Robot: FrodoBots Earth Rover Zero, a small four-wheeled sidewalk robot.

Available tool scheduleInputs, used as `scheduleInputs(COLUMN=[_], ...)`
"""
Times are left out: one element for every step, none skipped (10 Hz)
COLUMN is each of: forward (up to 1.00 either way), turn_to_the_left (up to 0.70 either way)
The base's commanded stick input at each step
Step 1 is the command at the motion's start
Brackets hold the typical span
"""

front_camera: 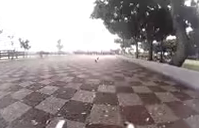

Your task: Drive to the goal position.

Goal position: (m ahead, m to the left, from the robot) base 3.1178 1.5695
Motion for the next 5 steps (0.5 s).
scheduleInputs(forward=[0.7, 0.7, 0.7, 0.7, 0.7], turn_to_the_left=[0.0, 0.0, 0.0, 0.0, 0.0])
